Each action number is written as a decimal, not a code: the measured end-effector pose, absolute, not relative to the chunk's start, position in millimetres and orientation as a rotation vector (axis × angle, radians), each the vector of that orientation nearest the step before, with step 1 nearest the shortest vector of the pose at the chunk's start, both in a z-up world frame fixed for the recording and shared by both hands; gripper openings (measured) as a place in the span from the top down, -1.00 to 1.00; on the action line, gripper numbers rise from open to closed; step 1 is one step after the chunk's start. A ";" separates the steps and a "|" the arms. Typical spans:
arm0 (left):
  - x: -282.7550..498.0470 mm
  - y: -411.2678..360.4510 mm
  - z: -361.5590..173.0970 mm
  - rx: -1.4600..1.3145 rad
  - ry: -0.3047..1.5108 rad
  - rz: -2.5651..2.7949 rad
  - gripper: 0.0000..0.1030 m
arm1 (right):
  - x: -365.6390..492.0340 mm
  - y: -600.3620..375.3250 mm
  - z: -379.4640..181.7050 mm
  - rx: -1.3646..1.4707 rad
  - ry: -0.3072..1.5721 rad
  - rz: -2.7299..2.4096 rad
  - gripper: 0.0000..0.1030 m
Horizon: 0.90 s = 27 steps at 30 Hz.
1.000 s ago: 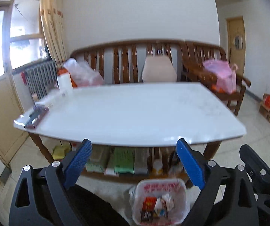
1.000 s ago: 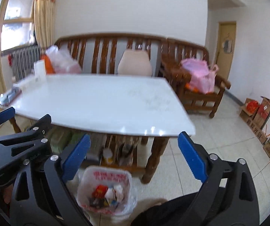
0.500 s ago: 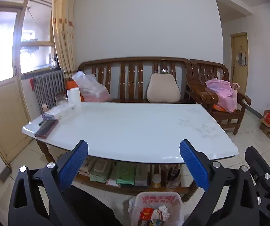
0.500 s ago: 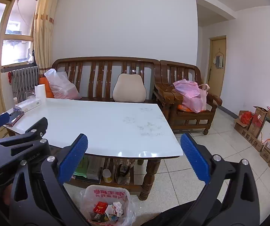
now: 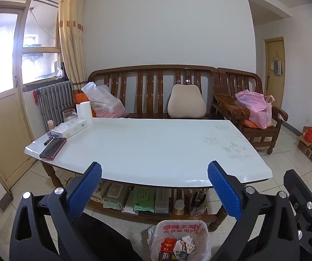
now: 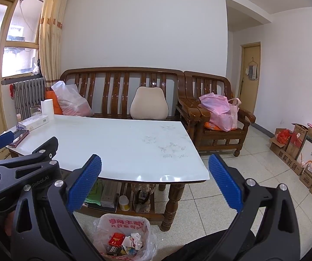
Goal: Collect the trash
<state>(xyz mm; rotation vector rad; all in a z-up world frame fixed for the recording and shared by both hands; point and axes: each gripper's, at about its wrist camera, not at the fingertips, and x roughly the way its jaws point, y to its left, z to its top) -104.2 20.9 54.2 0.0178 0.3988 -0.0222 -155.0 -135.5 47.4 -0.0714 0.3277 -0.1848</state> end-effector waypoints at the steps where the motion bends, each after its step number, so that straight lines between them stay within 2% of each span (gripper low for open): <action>1: -103.7 21.0 54.0 0.021 0.399 -0.021 -0.85 | -155.7 -134.0 48.4 -0.072 0.328 -0.187 -0.87; 27: -98.9 17.4 57.6 0.022 0.420 -0.015 -0.85 | -151.4 -131.0 51.1 -0.077 0.338 -0.195 -0.87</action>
